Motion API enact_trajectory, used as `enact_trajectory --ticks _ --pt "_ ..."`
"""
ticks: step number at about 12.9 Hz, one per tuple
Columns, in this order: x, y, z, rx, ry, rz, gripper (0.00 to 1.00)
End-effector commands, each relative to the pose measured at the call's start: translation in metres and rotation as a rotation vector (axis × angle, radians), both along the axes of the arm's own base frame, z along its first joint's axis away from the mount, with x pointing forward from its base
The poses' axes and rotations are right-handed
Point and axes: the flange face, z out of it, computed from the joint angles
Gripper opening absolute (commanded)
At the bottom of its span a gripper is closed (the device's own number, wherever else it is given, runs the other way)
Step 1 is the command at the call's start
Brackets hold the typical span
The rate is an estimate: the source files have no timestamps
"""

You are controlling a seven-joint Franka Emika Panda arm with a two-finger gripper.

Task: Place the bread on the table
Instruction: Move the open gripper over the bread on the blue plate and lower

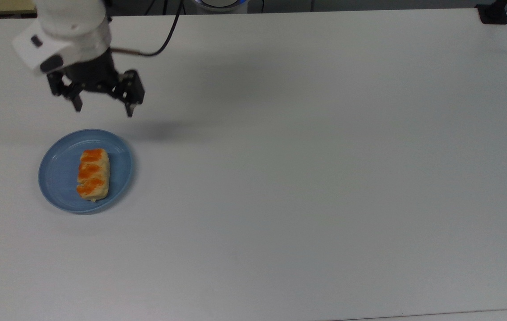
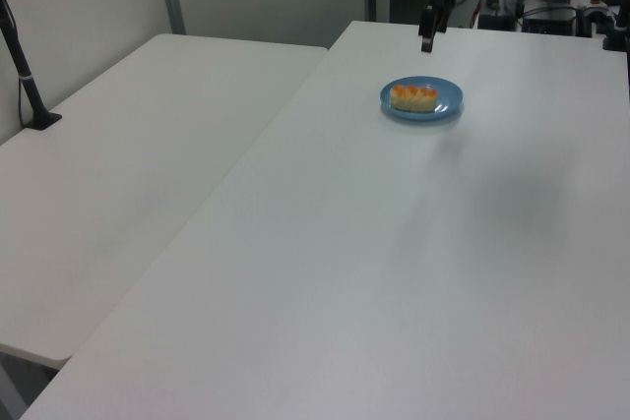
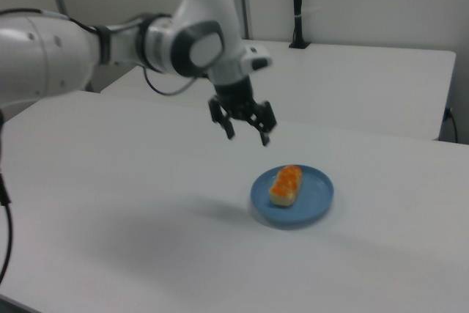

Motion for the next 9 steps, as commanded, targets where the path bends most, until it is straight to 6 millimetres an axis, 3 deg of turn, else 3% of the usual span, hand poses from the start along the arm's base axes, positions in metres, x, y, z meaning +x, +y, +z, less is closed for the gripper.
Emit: enact_trajectory --ticks 1,4,9 --pt "0.02 -0.031 -0.068 -0.018 -0.01 0.018 1.0" --pt "0.027 -0.046 -0.104 -0.027 -0.022 0.021 1.0" --pt "0.029 -0.062 -0.14 -0.033 -0.027 0.006 1.0"
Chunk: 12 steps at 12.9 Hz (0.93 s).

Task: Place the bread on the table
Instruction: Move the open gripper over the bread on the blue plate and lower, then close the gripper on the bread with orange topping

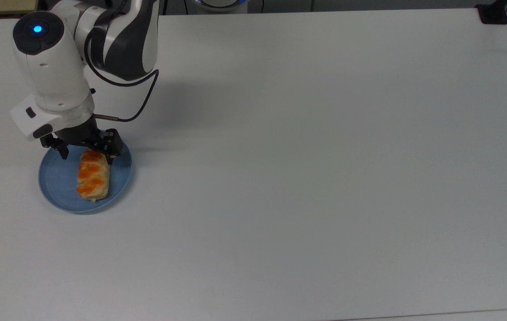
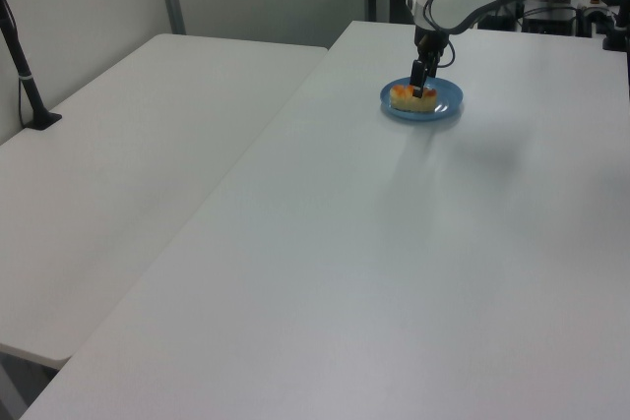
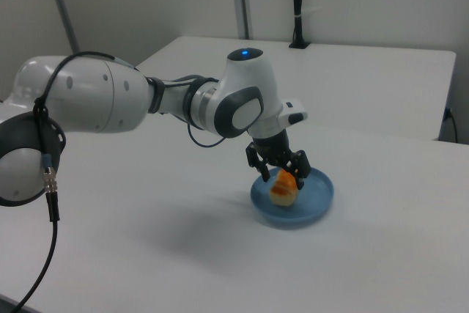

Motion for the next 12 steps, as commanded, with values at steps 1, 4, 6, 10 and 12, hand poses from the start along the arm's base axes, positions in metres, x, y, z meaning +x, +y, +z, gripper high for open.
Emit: enact_trajectory --ticks 1,4,6,10,12 --pt "0.002 -0.004 -0.017 -0.001 -0.002 0.019 1.0" --pt "0.006 -0.009 -0.027 -0.006 -0.035 0.012 0.89" --pt "0.006 -0.009 -0.027 -0.002 -0.036 0.009 0.56" --pt "0.008 -0.01 -0.007 -0.005 -0.061 0.004 0.41" --pt "0.007 -0.003 0.025 -0.001 -0.089 0.007 0.41"
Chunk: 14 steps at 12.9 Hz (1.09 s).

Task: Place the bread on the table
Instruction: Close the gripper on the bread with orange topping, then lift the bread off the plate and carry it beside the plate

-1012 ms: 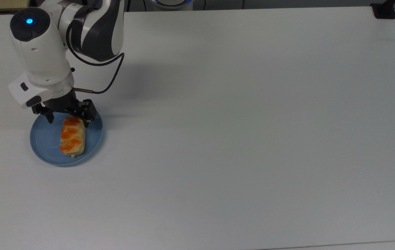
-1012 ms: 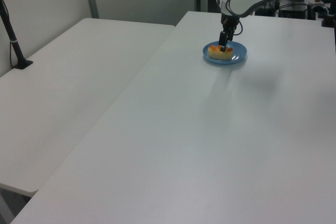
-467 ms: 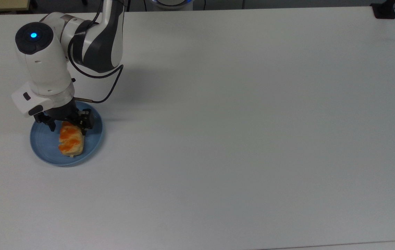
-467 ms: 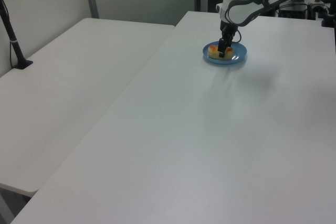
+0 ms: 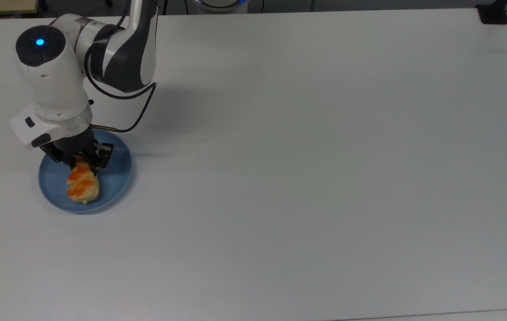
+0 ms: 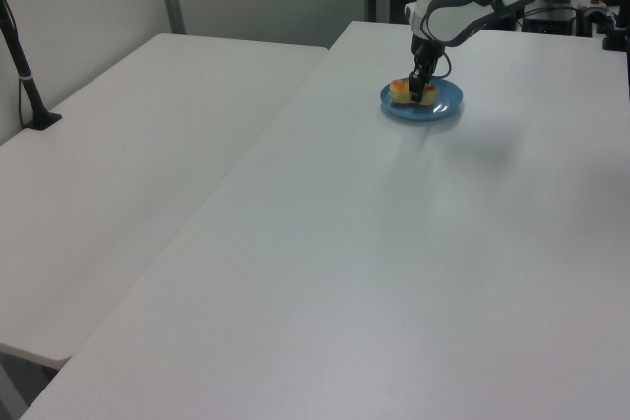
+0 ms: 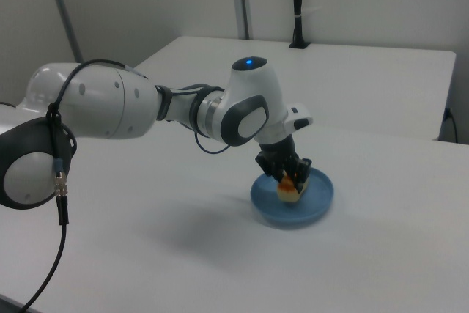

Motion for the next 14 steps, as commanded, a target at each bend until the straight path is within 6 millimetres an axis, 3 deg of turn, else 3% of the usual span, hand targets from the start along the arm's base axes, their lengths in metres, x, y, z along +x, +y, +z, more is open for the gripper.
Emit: enact_trajectory --ticks 1,2,3,4,6,8,11,12,13,14 --pt "-0.004 0.014 0.053 0.024 -0.042 0.013 0.41" --pt "-0.003 0.034 0.064 0.038 -0.035 0.032 0.41" --pt "0.001 0.068 0.064 0.062 -0.023 0.051 0.41" --pt "0.004 0.091 0.059 0.067 -0.013 0.057 0.41" --pt "0.009 0.168 0.045 0.062 0.01 0.068 0.41" --pt "0.01 0.232 0.03 0.04 0.023 0.06 0.42" --pt "0.004 0.283 0.005 0.023 0.055 0.073 0.42" --pt "0.004 0.287 -0.002 0.019 0.063 0.074 0.43" --pt "0.004 0.289 -0.006 0.012 0.068 0.08 0.48" --pt "0.003 0.292 -0.009 0.008 0.073 0.086 0.62"
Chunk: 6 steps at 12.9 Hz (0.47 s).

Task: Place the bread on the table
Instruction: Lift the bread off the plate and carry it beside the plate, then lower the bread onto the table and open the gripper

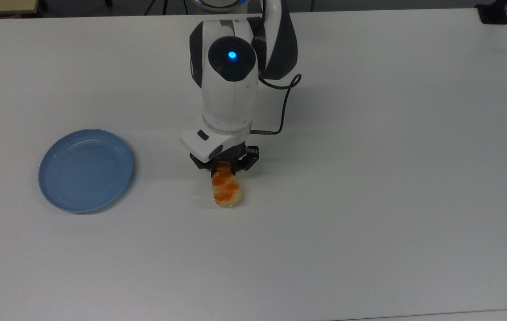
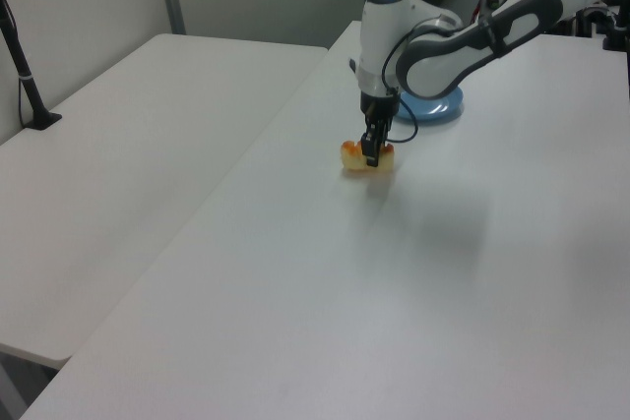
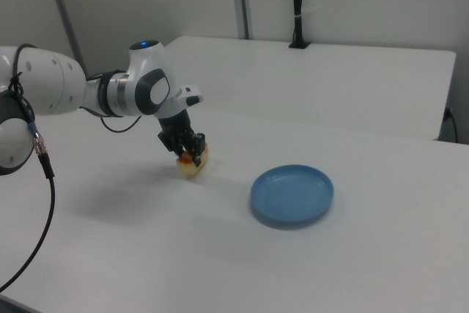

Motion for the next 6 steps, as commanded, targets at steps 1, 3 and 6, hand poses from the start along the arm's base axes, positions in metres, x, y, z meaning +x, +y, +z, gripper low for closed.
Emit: enact_trajectory --ticks 1,3,6 --pt "-0.004 0.001 -0.006 -0.026 0.01 -0.004 0.79" --pt "-0.003 0.002 0.007 -0.026 -0.002 -0.004 1.0" --pt "-0.015 0.009 0.063 -0.018 -0.001 -0.01 1.0"
